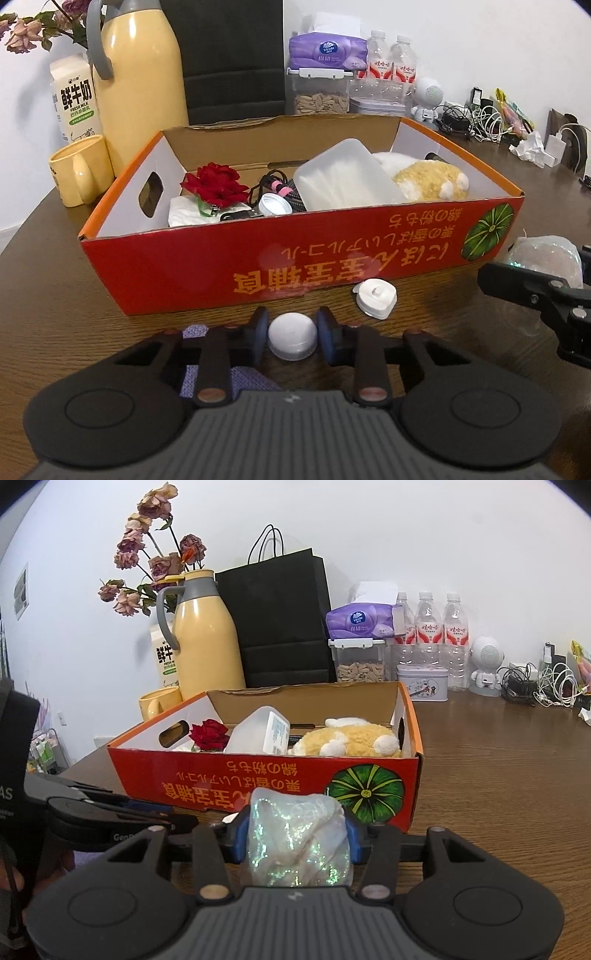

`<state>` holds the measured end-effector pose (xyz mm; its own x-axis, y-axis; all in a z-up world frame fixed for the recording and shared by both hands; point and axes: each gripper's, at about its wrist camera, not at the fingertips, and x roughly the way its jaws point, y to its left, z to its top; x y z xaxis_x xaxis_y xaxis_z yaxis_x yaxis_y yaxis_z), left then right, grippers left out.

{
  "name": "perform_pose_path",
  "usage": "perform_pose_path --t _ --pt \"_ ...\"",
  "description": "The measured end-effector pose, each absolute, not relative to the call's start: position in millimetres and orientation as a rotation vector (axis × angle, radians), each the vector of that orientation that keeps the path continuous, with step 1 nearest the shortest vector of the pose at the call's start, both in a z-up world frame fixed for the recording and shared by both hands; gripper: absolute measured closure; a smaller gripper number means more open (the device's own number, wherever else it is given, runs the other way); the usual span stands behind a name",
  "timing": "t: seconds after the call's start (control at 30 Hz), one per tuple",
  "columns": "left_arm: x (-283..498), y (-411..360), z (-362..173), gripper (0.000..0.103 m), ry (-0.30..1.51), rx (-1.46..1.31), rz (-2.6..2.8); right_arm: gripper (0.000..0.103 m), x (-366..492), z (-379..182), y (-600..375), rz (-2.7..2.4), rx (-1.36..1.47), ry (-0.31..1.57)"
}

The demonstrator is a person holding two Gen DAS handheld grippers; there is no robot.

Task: Organize objects
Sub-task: 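Grasp a white round cap with the left tool while the right tool holds the bag, then carry cap and bag into the box and open both tools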

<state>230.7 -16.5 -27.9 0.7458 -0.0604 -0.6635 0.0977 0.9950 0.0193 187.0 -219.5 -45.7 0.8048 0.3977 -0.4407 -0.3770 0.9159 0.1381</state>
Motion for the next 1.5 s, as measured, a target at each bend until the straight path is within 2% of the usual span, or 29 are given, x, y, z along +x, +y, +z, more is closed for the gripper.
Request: perform_pose_path --t 0.87,1.2,1.5 --pt "213 -17 -15 0.074 0.615 0.038 -0.088 0.057 181 -43 -215 0.410 0.014 0.443" --pt "208 -25 36 0.074 0.473 0.051 -0.094 0.057 188 -13 -210 0.424 -0.020 0.352" --pt "237 -27 70 0.074 0.374 0.010 -0.033 0.057 235 17 -193 0.374 -0.058 0.297"
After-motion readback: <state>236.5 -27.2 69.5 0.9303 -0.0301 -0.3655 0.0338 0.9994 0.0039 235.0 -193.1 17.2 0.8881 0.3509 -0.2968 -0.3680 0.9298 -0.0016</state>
